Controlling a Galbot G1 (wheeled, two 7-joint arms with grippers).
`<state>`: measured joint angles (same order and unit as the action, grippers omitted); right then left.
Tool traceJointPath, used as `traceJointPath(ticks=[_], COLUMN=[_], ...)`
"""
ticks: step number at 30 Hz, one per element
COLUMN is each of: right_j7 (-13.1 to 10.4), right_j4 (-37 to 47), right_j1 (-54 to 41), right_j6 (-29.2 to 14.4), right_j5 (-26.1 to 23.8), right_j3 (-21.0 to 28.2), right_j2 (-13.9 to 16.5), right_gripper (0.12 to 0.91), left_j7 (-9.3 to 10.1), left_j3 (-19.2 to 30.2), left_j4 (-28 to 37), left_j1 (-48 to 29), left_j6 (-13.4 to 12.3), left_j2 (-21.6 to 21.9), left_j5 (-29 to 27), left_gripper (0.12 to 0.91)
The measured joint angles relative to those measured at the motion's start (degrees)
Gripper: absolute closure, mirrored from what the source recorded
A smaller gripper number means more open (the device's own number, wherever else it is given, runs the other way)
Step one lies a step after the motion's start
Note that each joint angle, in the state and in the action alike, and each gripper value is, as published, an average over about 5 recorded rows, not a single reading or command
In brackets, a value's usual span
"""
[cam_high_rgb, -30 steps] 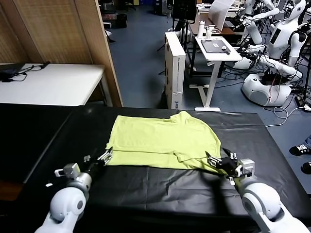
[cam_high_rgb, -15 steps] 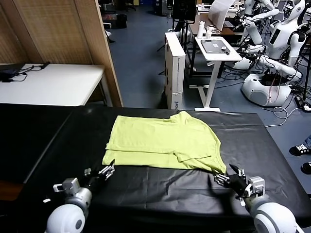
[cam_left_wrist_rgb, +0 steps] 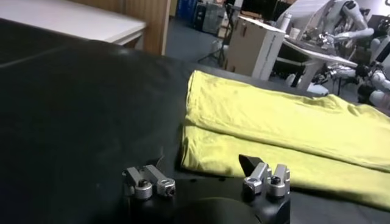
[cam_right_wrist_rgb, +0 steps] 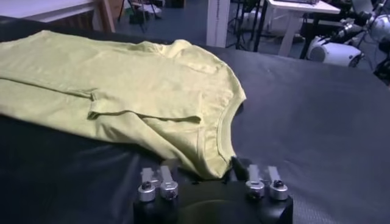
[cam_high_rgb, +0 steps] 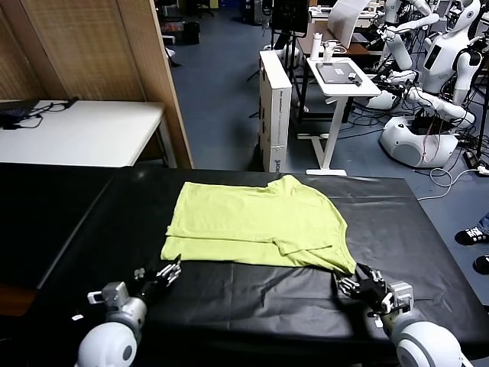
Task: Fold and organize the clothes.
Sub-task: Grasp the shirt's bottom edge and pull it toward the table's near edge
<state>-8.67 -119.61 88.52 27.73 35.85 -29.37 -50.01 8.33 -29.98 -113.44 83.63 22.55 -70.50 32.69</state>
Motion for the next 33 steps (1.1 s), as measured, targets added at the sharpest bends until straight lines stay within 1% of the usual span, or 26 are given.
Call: traceJointPath(ticks=[2,3,4,6,7,11,14,18,24,33], right_j7=[-0.56,-0.91,-1.33,-2.26,-2.79,-5.09,-6.56,-7.57,-7.72,-8.13], right_j4=[-0.51,-0.86,-1.29,-2.39,-3.03,-5.93,-8.52,-11.9,-14.75,-16.05], right_j1=[0.34,0.58,0.84,1.48,1.85,3.8,5.79,8.76,12.33,14.2], right_j6=[0.58,1.07,1.69,3.29,4.2,8.23,11.11,13.91,14.47,14.47], right_j5=[1.35,2.24,3.22,5.09,5.92,8.61,9.72,10.41,10.32,9.91], right_j3=[-0.28,-0.49,-0.75,-1.35,-1.66,-3.03,-4.33,-6.24,-8.14,-8.35], right_j2=[0.39,0.62,0.87,1.32,1.51,2.04,2.31,2.29,1.59,1.06], right_gripper=[0.886,0.886,0.886,0.886,0.886,0.886,0.886,0.886,0.886,0.886], left_j7=[-0.2,-0.18,-0.05,0.45,0.74,1.68,1.94,1.91,1.77,1.49], left_j3=[0.12,0.19,0.25,0.3,0.24,-0.5,-1.46,-2.96,-4.88,-7.03], left_j4=[0.13,0.16,0.14,-0.11,-0.39,-2.37,-4.27,-6.93,-10.58,-13.32], left_j1=[0.06,0.11,0.18,0.48,0.74,2.51,4.54,7.99,13.85,19.32], left_j6=[-0.23,-0.35,-0.46,-0.55,-0.52,-0.06,0.14,0.23,0.47,0.67], left_j2=[-0.01,-0.03,-0.05,0.03,0.17,1.07,1.86,2.95,4.36,5.2], left_j5=[-0.51,-0.74,-0.91,-1.28,-1.48,-2.05,-2.23,-2.29,-2.37,-1.8], left_gripper=[0.631,0.707,0.763,0.847,0.869,0.879,0.881,0.881,0.881,0.881])
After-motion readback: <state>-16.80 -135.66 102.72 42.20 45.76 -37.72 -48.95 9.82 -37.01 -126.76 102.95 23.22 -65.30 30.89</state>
